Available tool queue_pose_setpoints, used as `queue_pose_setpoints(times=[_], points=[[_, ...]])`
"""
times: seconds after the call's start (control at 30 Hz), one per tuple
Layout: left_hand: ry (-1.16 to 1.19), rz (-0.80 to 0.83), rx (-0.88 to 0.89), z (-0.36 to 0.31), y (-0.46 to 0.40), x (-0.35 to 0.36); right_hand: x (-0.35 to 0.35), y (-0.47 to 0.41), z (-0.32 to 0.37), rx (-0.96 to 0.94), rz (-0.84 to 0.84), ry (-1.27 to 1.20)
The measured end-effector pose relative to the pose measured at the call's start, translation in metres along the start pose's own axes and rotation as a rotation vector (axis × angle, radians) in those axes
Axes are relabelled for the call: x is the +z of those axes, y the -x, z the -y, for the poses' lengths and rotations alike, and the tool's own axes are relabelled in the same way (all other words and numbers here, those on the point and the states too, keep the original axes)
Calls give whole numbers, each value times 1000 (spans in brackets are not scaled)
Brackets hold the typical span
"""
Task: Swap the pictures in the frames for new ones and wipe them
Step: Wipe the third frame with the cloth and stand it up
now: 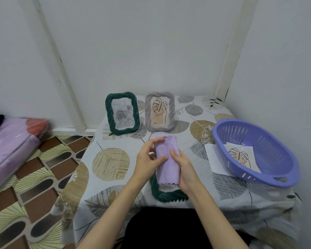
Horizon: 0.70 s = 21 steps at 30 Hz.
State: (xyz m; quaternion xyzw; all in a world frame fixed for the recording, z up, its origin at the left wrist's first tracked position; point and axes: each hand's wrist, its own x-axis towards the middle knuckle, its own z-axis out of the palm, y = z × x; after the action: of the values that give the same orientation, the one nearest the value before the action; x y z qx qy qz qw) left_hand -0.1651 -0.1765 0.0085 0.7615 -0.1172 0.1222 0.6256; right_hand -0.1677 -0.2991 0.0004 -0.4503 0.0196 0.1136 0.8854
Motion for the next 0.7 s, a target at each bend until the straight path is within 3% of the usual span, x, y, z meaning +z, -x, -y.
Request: queue_pose_setpoints(times=[0.23,0.3,0.37,0.43,0.6,0.7], points=[[-255,41,-62,17,1,-14,-21,3,11,20,-165,122],[-533,98,-204,34,2,-25,-34,1,23,-93,-239,371],[-731,222,-356,48,8,-29,-49,-2,30,-265,-253,815],[-697,294,-399,56,12,-24,-59,-3,27,-320,-190,1094],[-557,266,-401,61,11,-8,-73,0,-6,-270,-69,1260],[-321,211,-455,58,9,-7,-75,0,-14,-179,-43,1482]])
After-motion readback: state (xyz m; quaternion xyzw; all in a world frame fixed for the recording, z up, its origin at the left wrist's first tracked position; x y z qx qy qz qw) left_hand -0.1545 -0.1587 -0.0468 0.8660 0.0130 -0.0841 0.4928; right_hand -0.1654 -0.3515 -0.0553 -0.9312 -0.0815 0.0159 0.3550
